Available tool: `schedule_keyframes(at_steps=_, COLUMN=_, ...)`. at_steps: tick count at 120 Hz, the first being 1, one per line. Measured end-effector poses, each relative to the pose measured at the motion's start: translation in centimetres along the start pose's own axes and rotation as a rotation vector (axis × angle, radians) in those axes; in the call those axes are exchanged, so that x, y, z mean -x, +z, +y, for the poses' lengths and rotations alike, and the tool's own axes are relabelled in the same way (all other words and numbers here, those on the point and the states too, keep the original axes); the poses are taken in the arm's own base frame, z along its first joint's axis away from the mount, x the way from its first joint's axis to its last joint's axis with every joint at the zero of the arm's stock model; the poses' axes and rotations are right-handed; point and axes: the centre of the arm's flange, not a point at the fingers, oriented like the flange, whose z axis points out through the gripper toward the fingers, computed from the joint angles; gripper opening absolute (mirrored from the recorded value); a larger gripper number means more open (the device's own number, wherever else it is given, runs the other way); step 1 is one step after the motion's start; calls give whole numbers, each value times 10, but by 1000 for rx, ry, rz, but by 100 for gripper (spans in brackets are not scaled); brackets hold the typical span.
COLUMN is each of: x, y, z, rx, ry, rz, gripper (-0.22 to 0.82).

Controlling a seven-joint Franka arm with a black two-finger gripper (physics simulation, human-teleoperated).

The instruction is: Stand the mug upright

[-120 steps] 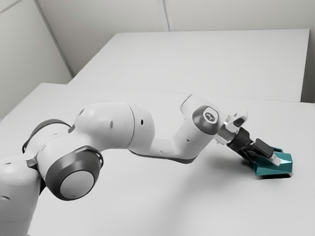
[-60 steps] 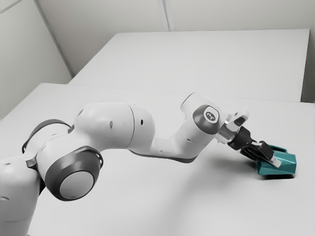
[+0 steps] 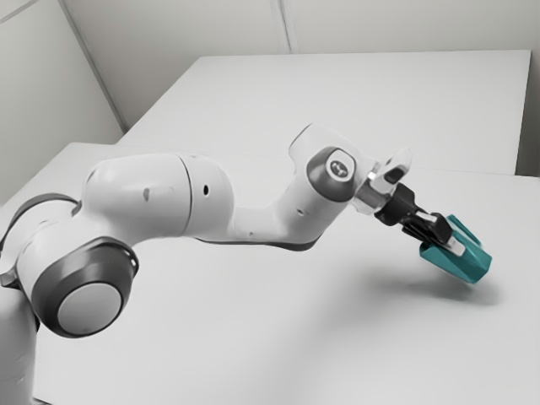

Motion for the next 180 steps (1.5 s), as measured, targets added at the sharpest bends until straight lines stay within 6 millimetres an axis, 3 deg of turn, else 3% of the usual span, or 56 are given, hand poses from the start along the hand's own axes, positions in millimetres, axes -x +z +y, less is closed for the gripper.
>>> schedule_keyframes(at_steps=18, x=-12, y=-54, z=10, rx=-92, ry=75, rz=-45, gripper=-17)
schedule_keyframes(at_steps=42, x=-11, y=-117, z=8, rx=-233, ry=96, rz=-155, gripper=-18)
schedule_keyframes(at_steps=56, x=-6, y=-151, z=4, rx=-347, ry=97, rz=-237, gripper=-18)
schedule_keyframes(at_steps=78, x=19, y=-194, z=-10, rx=-510, ry=33, rz=-365, gripper=-18)
schedule_keyframes(at_steps=95, x=46, y=-216, z=-28, rx=-601, ry=-50, rz=-434, gripper=-18)
schedule_keyframes(at_steps=134, x=111, y=-253, z=-47, rx=-717, ry=-220, rz=-484, gripper=-18)
schedule_keyframes(at_steps=180, x=166, y=-261, z=-86, rx=-845, ry=-312, rz=-408, gripper=-18)
